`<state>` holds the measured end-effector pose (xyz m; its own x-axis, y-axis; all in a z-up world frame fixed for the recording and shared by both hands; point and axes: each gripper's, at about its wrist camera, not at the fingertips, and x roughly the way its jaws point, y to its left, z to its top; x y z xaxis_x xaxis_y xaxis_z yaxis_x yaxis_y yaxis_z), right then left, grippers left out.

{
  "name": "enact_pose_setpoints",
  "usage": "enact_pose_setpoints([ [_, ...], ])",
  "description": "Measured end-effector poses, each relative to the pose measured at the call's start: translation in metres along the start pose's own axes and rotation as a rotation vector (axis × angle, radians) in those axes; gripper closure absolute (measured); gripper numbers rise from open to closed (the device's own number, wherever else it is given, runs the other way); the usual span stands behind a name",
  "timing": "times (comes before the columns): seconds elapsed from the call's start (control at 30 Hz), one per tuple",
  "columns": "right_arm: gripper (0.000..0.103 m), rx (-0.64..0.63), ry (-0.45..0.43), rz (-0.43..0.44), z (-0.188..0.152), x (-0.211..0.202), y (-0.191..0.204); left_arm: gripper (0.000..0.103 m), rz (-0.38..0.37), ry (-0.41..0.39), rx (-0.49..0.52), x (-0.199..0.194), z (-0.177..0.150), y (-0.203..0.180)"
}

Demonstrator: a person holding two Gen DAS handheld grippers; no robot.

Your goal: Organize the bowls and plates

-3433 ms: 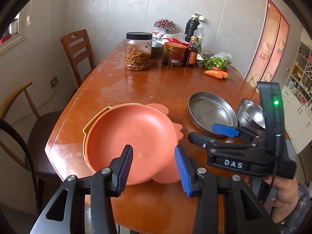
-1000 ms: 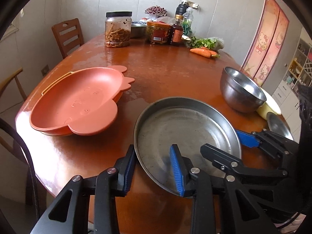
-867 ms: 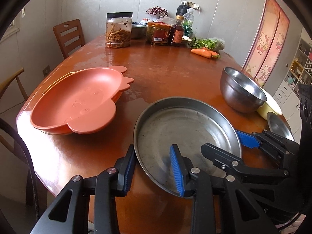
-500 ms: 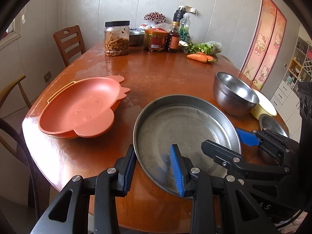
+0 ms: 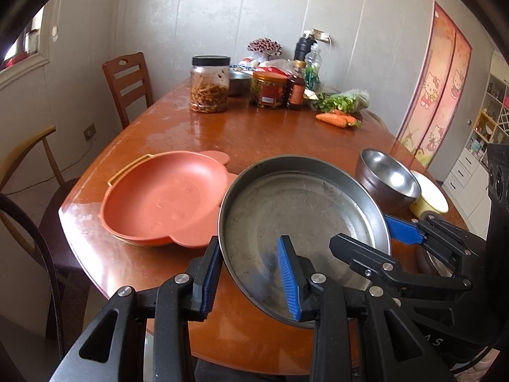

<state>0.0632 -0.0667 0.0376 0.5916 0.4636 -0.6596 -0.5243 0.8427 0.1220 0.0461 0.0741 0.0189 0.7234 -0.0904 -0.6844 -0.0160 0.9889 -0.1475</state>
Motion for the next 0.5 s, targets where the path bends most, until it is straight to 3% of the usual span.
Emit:
enact_pose_setpoints([
  [0.5, 0.046, -0.066, -0.055, 0.046, 0.050, 0.021, 0.041, 0.068, 0.051, -0.069, -0.042, -0.015, 0.033, 0.052],
])
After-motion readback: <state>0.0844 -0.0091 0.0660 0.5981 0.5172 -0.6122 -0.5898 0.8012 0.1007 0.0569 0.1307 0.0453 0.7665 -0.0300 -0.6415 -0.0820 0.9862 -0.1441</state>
